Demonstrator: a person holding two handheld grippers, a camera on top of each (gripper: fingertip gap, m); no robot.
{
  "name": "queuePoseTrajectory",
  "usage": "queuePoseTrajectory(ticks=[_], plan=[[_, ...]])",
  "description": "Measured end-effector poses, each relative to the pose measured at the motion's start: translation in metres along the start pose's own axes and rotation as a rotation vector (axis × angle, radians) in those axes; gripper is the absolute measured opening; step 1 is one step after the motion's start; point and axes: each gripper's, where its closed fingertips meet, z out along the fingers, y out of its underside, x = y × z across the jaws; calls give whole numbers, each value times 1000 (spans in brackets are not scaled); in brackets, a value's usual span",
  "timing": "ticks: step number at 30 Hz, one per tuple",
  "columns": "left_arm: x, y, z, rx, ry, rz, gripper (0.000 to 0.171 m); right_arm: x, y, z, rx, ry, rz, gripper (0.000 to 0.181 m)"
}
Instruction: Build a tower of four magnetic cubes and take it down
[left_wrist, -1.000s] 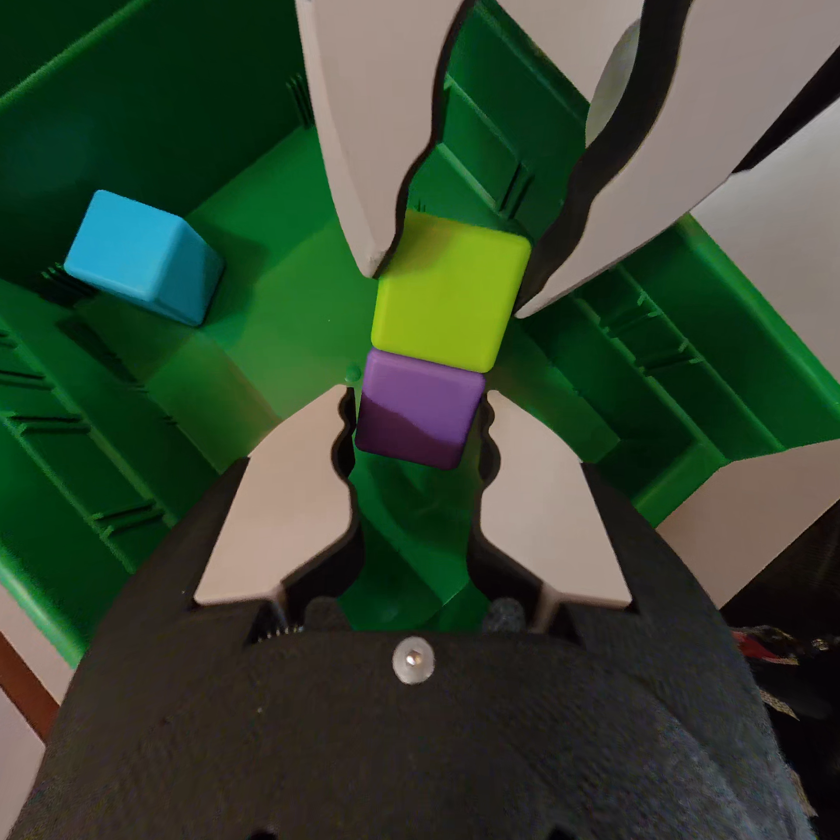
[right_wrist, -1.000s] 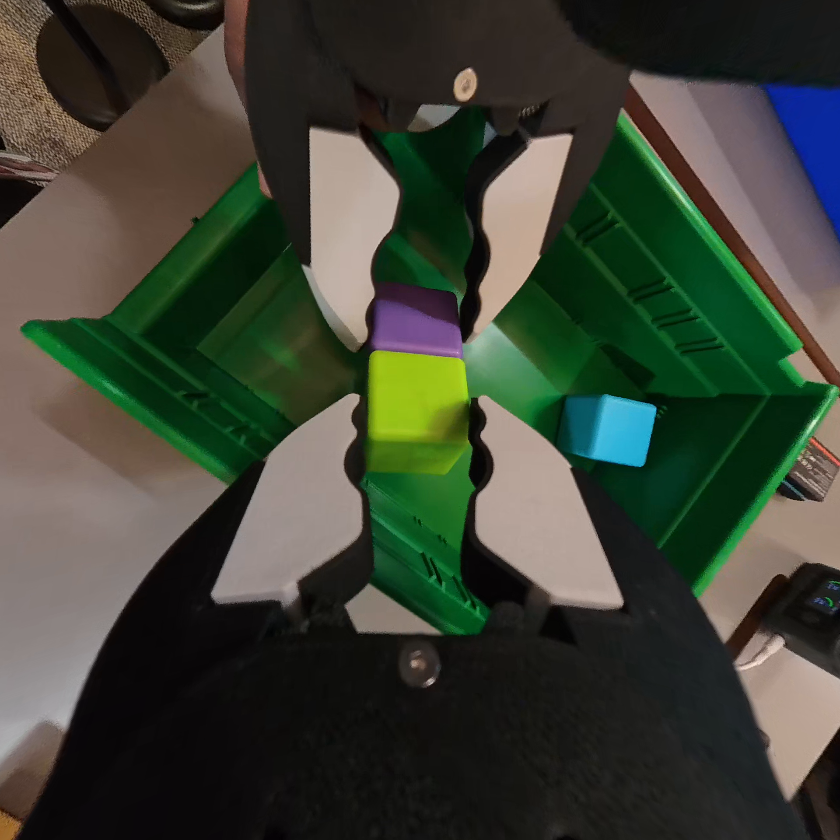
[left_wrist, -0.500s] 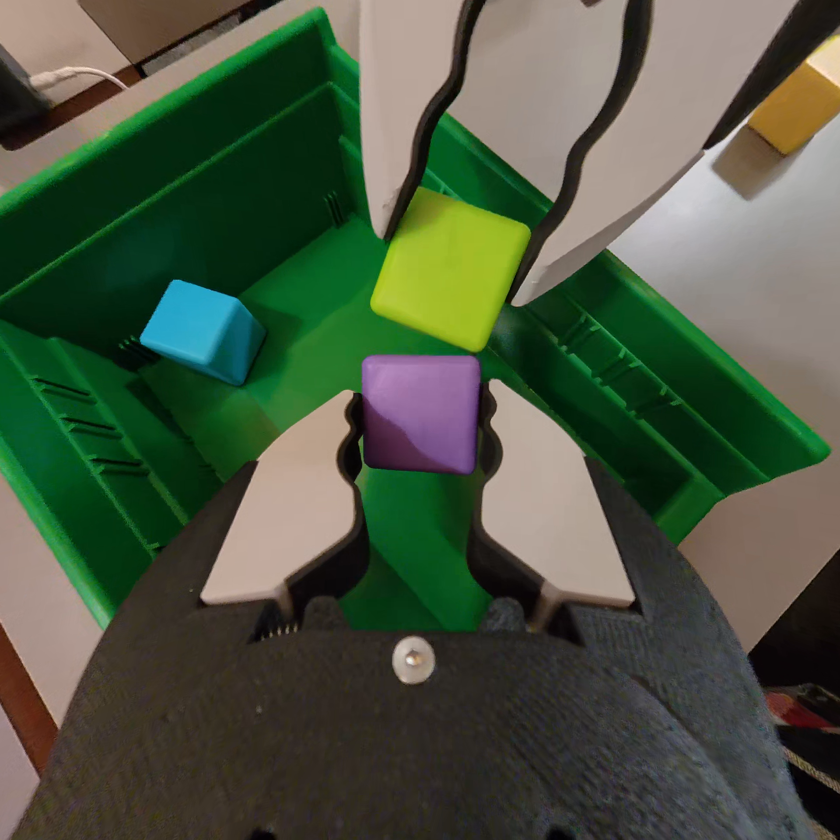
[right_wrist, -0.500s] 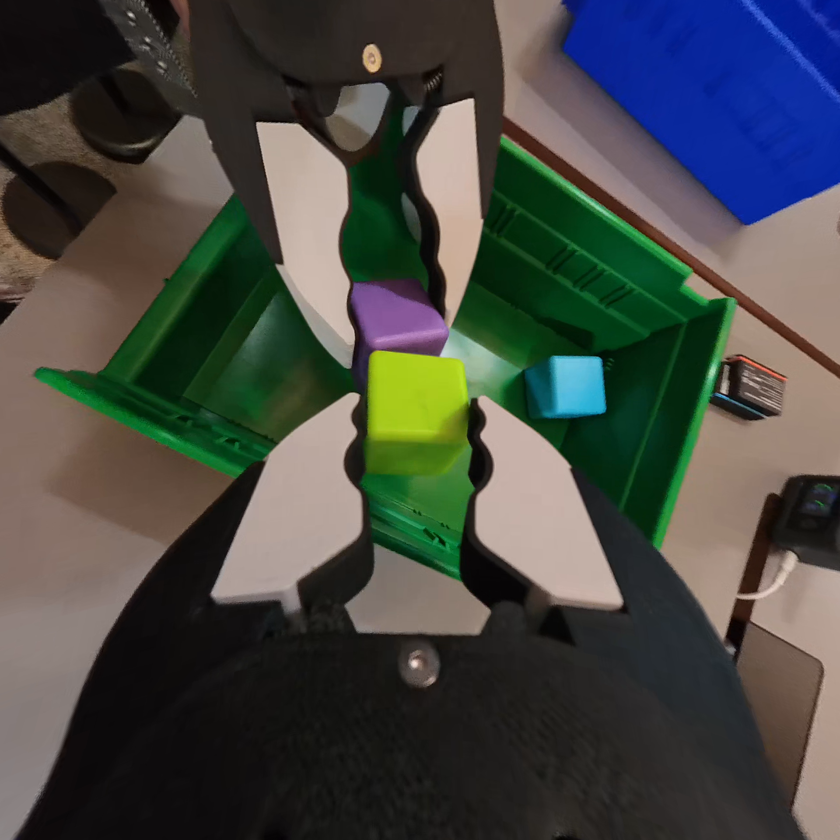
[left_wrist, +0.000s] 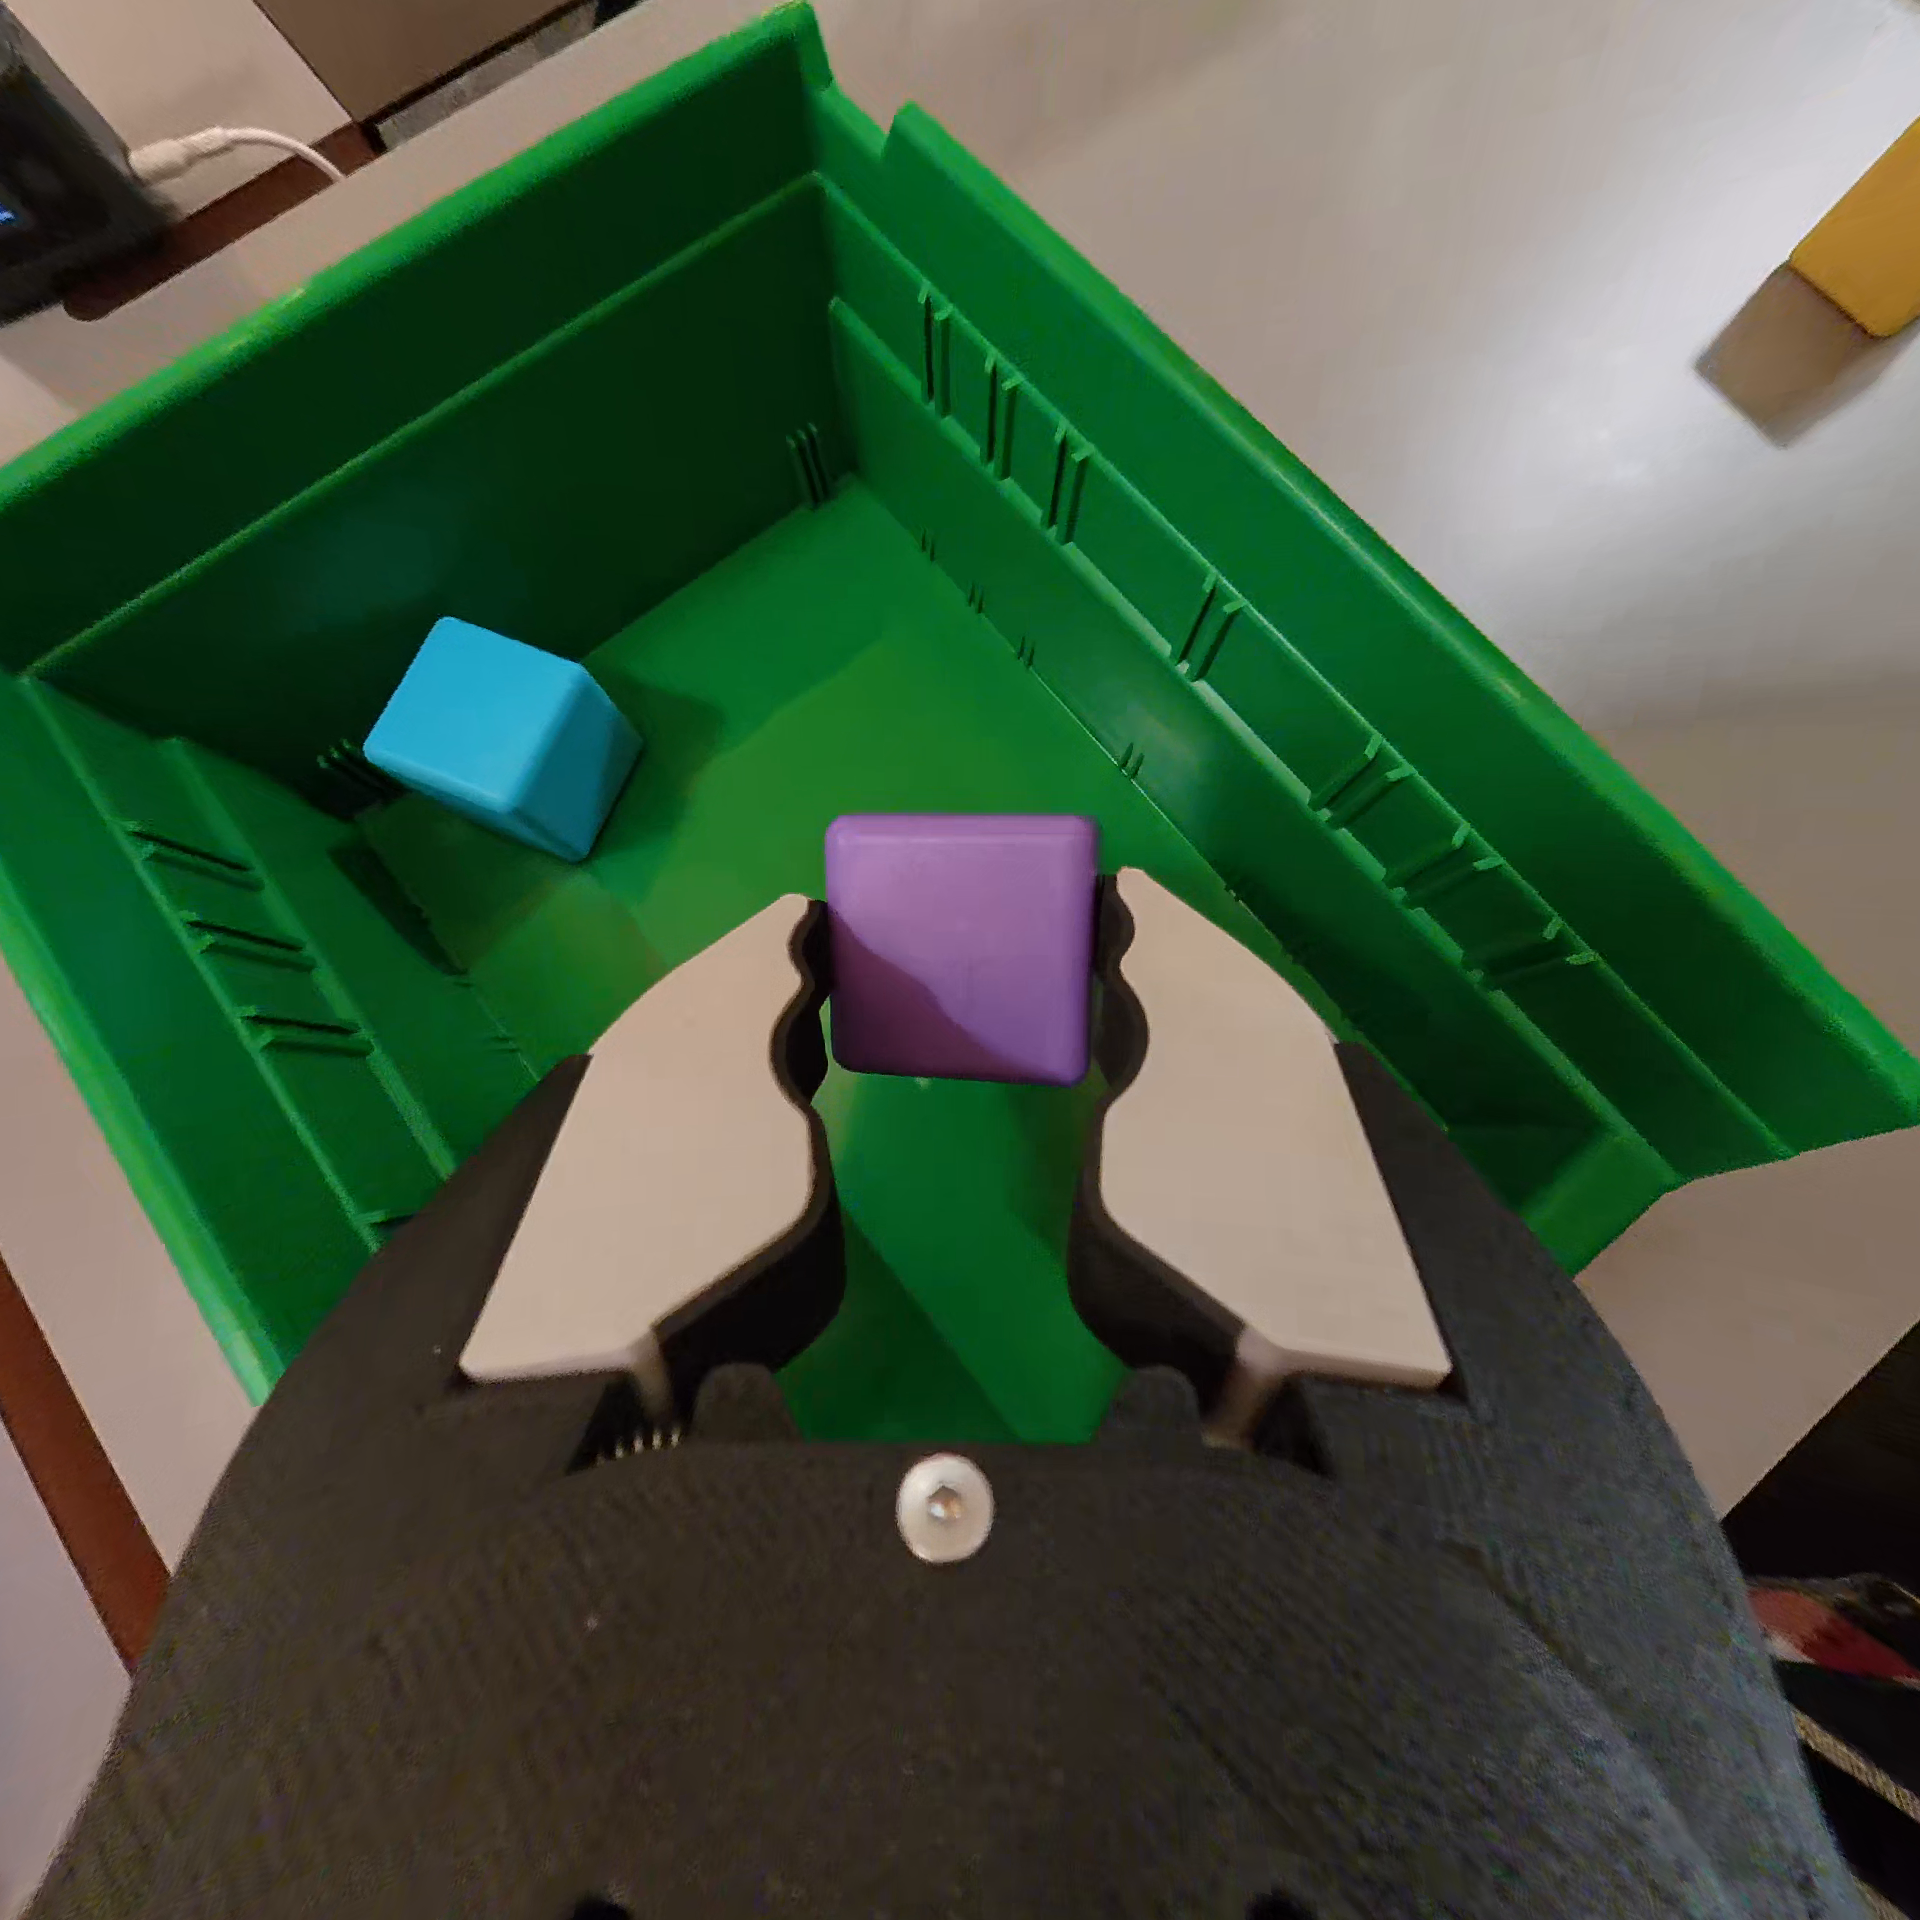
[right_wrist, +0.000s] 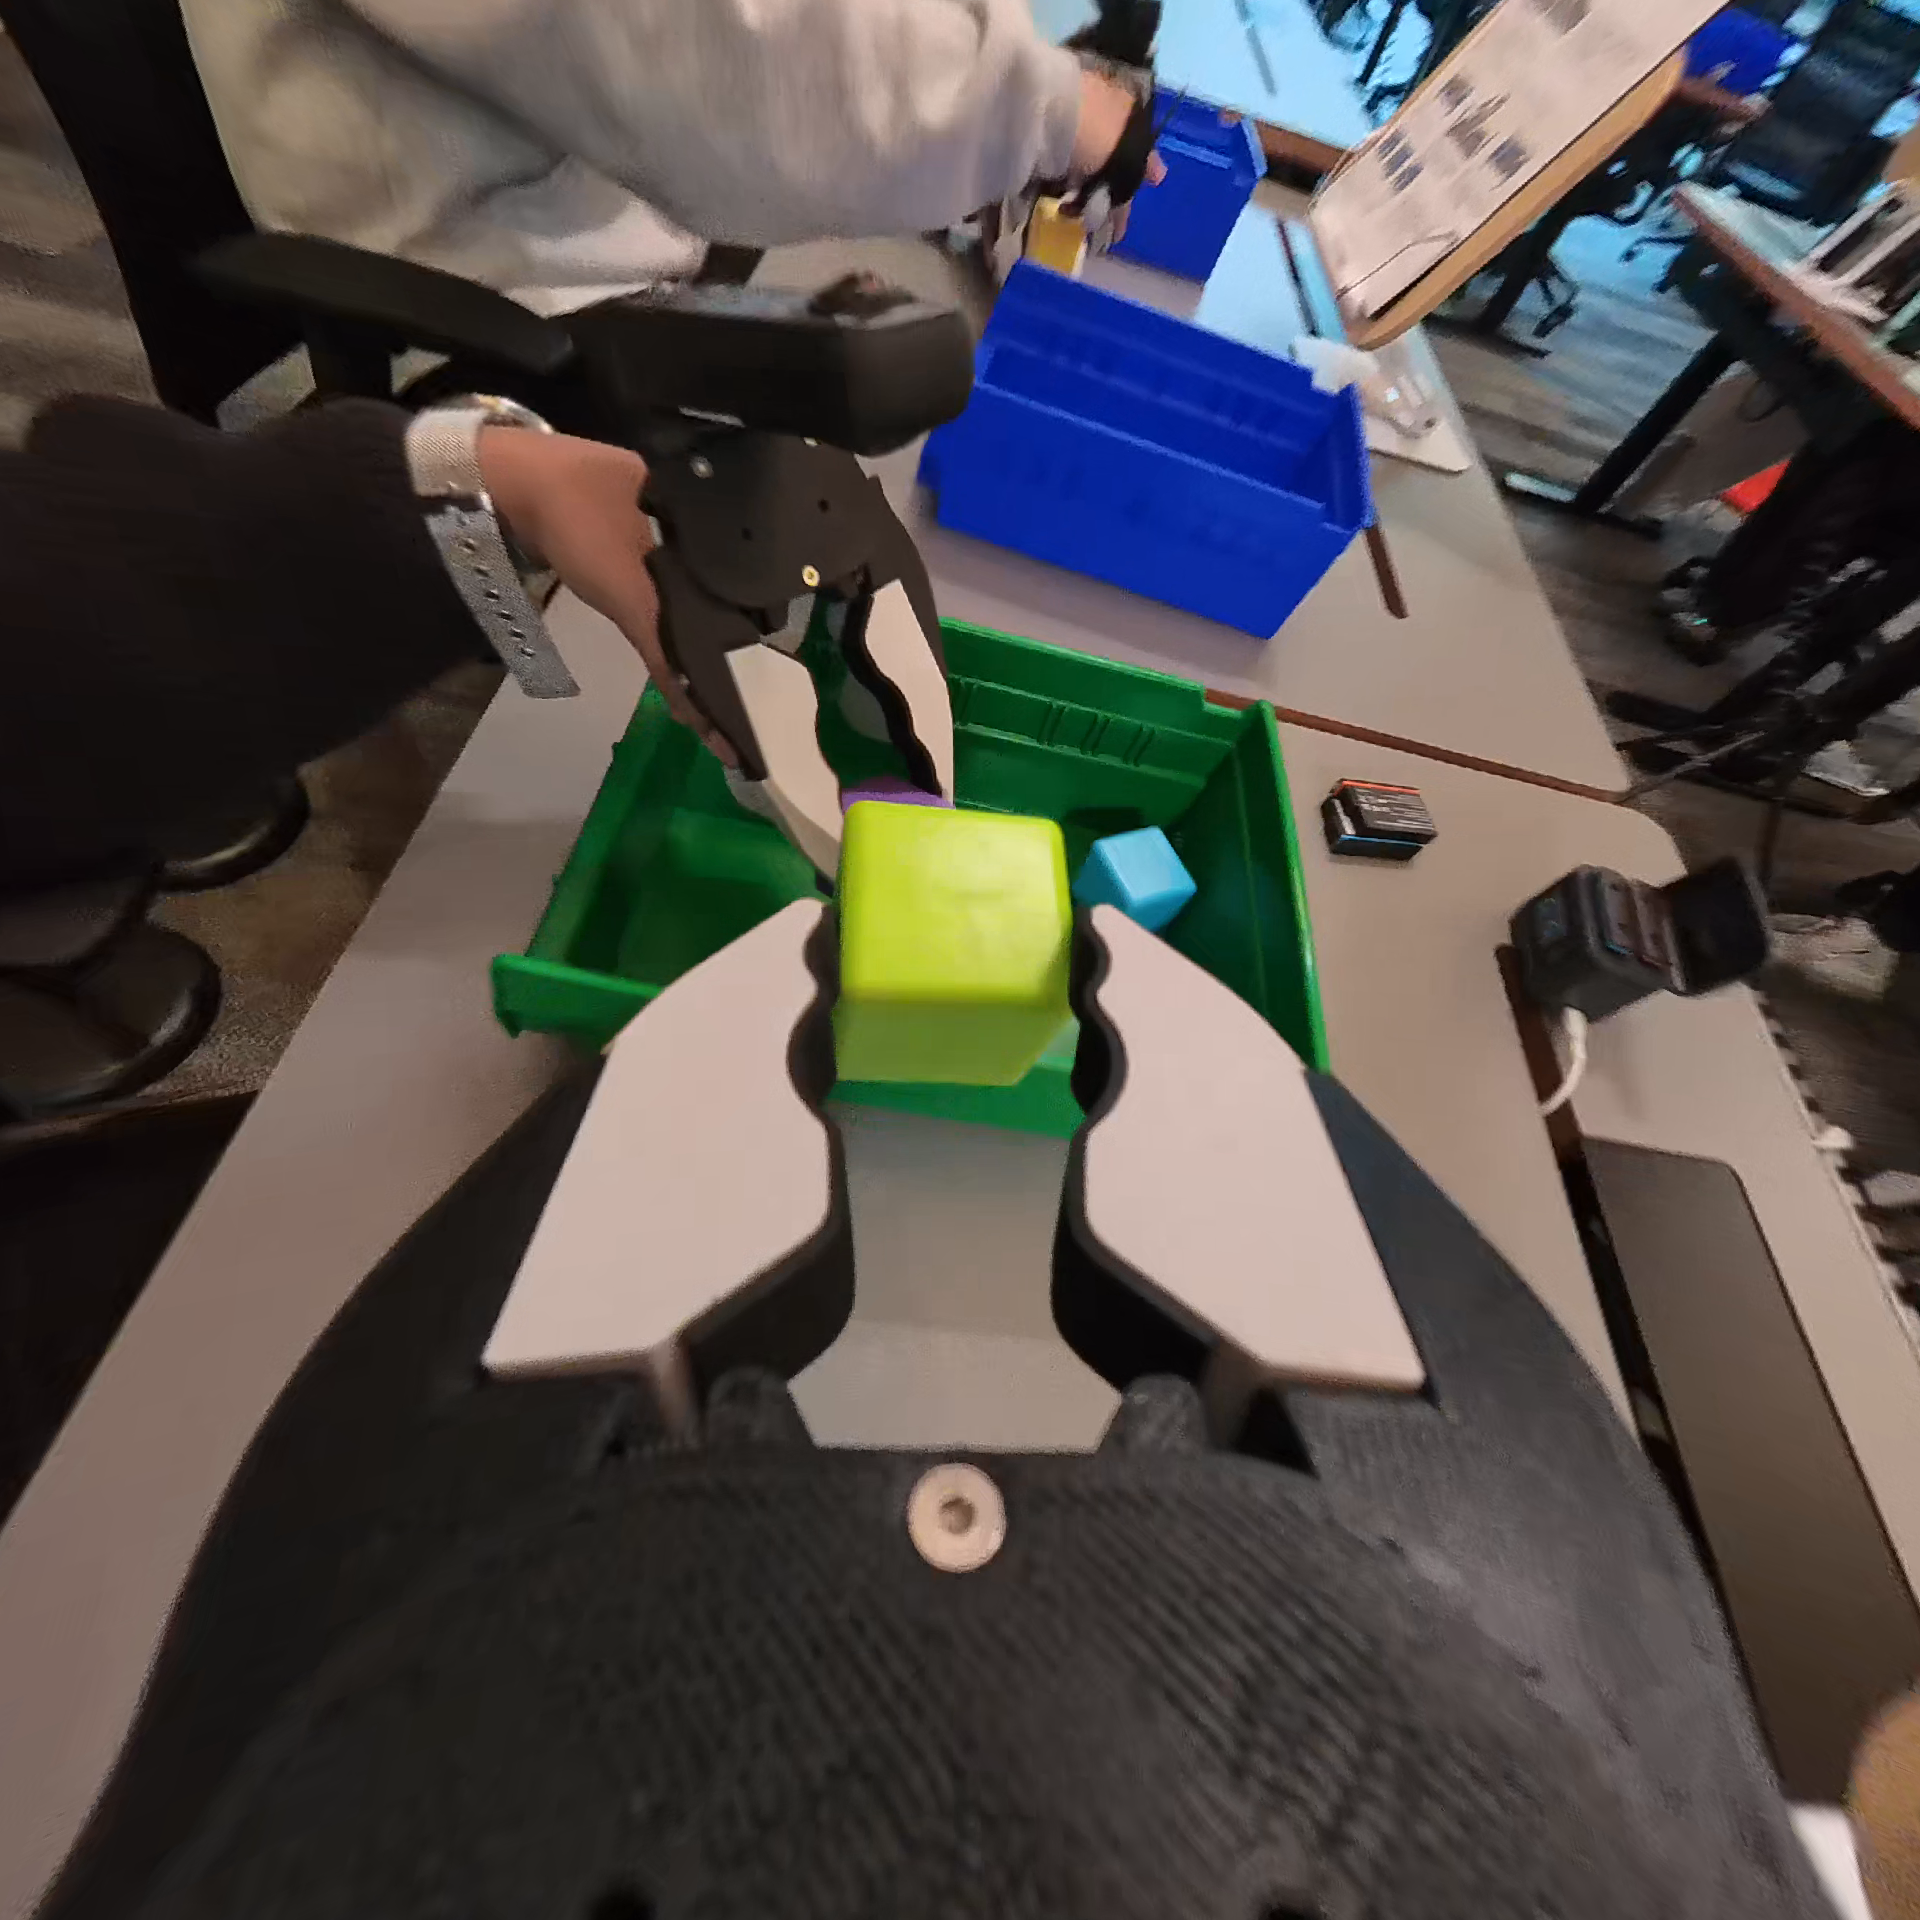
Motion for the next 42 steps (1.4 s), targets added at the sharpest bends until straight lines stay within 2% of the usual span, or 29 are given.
queuePoseTrajectory(ticks=[4, 8, 11, 14, 17, 21, 27, 30, 34, 37, 42], plan=[[8, 4, 9, -47, 19, 30, 52, -8, 20, -72, 31, 152, 19, 44], [17, 10, 21, -102, 50, 57, 52, -17, 75, -137, -23, 286, 84, 44], [19, 16, 29, -141, 55, 73, 52, -34, 113, -163, -21, 281, 171, 44], [21, 18, 34, -165, 70, 62, 52, -57, 135, -171, 37, 199, 198, 44], [23, 18, 37, -174, 79, 52, 52, -61, 148, -178, 117, 205, 258, 44], [24, 15, 41, -186, 78, 70, 52, -52, 179, -184, -31, 293, 237, 44], [23, 14, 48, -204, 92, 77, 52, -55, 194, -190, -63, 299, 264, 44], [22, 15, 49, -207, 100, 73, 52, -64, 194, -187, -58, 218, 248, 44], [22, 20, 51, -219, 107, 64, 52, -69, 199, -183, -121, 101, 184, 44], [23, 21, 52, -223, 111, 60, 52, -67, 211, -179, -198, 85, 150, 44], [24, 18, 51, -226, 109, 66, 52, -62, 211, -178, -108, 116, 178, 44]])
